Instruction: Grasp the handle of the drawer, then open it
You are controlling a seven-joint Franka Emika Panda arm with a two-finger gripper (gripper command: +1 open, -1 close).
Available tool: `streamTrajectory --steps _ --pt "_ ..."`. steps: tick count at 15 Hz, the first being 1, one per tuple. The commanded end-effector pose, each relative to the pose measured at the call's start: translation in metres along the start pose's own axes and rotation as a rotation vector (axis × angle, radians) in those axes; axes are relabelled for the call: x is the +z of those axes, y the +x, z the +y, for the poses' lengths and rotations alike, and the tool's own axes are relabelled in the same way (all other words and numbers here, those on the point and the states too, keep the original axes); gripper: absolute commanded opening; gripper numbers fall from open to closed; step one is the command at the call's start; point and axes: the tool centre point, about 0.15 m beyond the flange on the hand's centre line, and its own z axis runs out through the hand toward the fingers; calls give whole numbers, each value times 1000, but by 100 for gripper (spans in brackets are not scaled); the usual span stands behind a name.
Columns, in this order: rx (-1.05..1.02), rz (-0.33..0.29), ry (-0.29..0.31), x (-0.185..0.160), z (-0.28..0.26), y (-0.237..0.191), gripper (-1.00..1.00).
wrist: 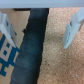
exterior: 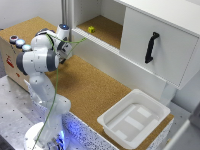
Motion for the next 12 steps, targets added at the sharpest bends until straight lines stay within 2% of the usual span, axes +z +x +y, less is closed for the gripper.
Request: streamTrajectory --steps 1,6,12 --pt "-28 32 119 11 5 -10 -100" --pt "-54 -45 185 27 6 -5 -100" --pt "-47 -32 182 19 9 -7 -100"
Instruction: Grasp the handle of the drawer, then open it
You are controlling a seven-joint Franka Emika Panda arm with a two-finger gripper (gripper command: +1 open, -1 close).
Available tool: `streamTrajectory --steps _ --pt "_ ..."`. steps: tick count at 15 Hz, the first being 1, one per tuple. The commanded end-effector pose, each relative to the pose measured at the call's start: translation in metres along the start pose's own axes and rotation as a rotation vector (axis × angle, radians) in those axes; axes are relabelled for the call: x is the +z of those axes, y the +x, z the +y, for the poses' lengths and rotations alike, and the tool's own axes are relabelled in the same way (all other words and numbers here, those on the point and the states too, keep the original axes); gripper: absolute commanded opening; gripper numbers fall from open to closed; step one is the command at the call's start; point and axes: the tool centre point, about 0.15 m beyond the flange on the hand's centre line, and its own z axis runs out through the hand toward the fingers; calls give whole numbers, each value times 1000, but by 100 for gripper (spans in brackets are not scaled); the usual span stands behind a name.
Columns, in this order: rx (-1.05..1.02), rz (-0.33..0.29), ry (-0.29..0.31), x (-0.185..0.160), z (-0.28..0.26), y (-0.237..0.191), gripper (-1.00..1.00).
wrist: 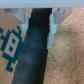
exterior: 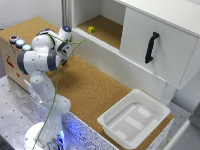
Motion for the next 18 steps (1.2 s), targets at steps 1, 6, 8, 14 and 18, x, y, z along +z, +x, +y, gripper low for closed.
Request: streamTrajectory --steps 1,6,8,14,18 --pt "-19 16 76 7 18 -7 -100" --pt "32 25 89 2 44 -17 -100" --pt "52 29 99 -2 59 -20 -100" --pt "119 44 123 -9 107 -22 -100" --pt "158 61 141 -19 142 -25 -100"
